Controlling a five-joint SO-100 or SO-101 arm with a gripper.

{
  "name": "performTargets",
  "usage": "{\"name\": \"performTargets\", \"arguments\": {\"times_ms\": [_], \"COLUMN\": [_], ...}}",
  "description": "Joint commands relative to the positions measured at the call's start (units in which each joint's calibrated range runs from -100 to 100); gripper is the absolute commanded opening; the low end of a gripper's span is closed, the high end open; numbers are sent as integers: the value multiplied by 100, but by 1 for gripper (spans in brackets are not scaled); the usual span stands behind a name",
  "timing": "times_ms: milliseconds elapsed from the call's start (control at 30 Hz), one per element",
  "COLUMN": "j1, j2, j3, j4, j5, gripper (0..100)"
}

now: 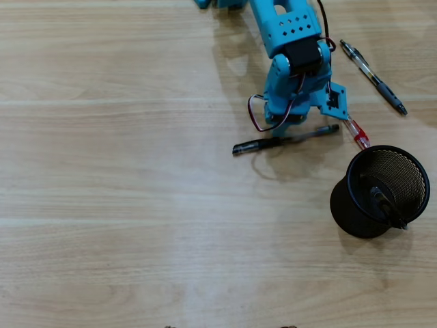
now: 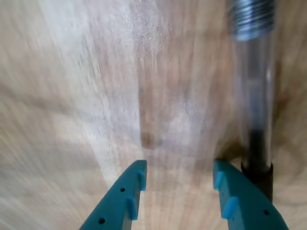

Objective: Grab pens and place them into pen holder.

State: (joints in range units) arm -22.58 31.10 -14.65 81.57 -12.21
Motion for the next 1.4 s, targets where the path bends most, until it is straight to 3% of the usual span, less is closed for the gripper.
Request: {"name": "performTargets", "arguments": {"times_ms": [0, 300, 567, 1033, 1367], "j1": [24, 97, 73, 73, 57], "j2": [76, -524, -744, -718, 668], "j3": [-60, -97, -386, -386, -395], "j4": [-409, -323, -323, -778, -1328], "j5": [-13, -238, -196, 374, 374], "gripper": [16, 16, 10, 16, 16]}}
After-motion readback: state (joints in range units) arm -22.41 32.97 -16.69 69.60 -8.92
